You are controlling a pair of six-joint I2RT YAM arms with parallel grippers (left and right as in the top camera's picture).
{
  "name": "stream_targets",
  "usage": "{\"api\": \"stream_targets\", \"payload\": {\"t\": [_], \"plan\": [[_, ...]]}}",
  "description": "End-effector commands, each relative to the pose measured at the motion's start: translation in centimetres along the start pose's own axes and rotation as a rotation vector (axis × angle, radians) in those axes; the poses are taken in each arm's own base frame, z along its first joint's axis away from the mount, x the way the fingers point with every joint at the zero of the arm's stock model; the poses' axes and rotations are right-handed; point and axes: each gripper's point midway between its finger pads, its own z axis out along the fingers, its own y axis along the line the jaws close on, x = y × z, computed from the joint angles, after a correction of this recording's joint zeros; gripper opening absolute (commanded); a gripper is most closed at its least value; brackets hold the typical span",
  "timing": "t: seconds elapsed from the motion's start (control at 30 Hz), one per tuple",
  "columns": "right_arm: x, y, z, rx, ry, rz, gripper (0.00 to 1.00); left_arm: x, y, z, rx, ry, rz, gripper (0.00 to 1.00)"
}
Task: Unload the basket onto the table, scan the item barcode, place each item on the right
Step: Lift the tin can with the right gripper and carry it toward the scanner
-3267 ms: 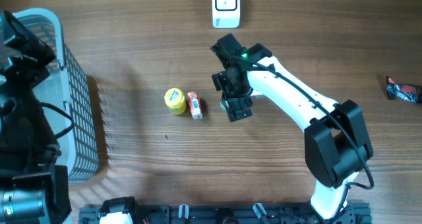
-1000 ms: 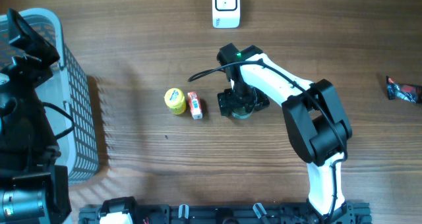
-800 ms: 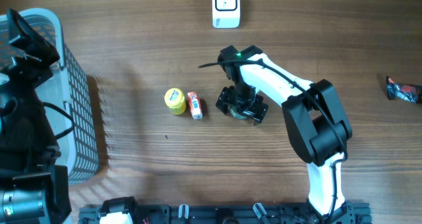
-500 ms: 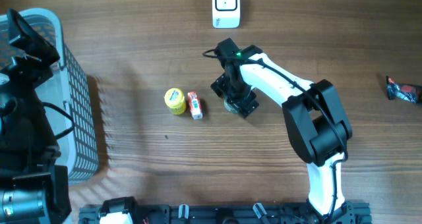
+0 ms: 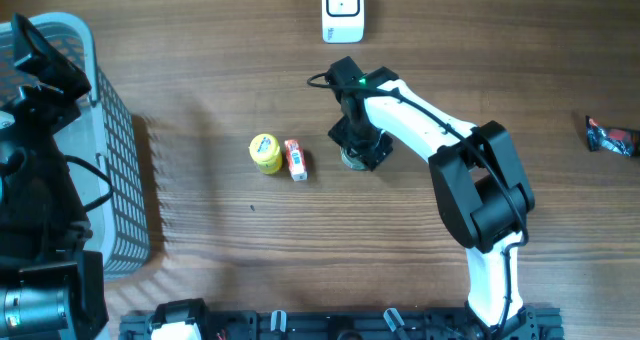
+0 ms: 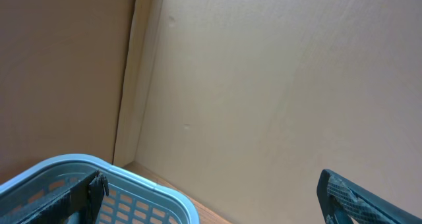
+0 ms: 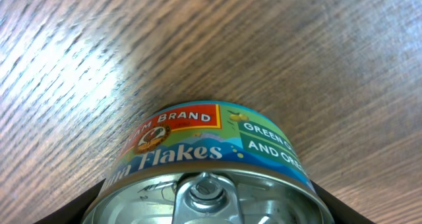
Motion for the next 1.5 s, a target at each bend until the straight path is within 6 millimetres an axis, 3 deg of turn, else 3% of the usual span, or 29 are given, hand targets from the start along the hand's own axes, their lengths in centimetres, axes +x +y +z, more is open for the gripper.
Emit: {"api": "stream_targets", "payload": {"t": [0.0,0.13,0.43,0.53,0.63,0.93,1.03,1.17,1.27,1.47], "plan": [[2.6,-0.3,1.4,-0.01,0.157,-0.196,0.54,0.1,0.1,-0.1,0.006,0.0,0.012,1.0],[6.4,0.1,0.1,-0.1,0.409,-0.23,0.54,0.2,0.1,0.0,0.005,0.002,0.014,1.0],[9.6,-2.9,-5.5,-0.226,0.853,-0.255,0.53,0.2,0.1,0.0,0.005,0.002,0.013,1.0],[10.1,-4.0,-6.4,-0.188,0.906,-0.222,0.54,0.2,0.1,0.0,0.005,0.002,0.013,1.0],[10.9,-3.9,-7.6,-0.229,0.971,-0.228,0.54,0.2,0.1,0.0,0.005,0.002,0.013,1.0],[10.7,-3.5,-7.3,-0.25,0.958,-0.24,0.52,0.4,0.0,0.1,0.003,0.007,0.015,1.0],[6.4,-1.8,-3.5,-0.285,0.688,-0.353,0.52,0.5,0.0,0.3,0.003,0.011,0.017,1.0],[3.0,2.3,-2.4,-0.423,0.487,-0.445,0.51,0.7,0.0,0.4,0.001,0.016,0.019,1.0],[0.0,5.9,-4.8,-0.535,0.33,-0.55,0.52,1.4,-0.8,0.7,0.044,0.046,0.025,1.0],[-10.7,9.6,-11.0,-0.397,-0.279,-0.68,0.52,2.0,-1.4,0.9,0.075,0.07,0.029,1.0]]}}
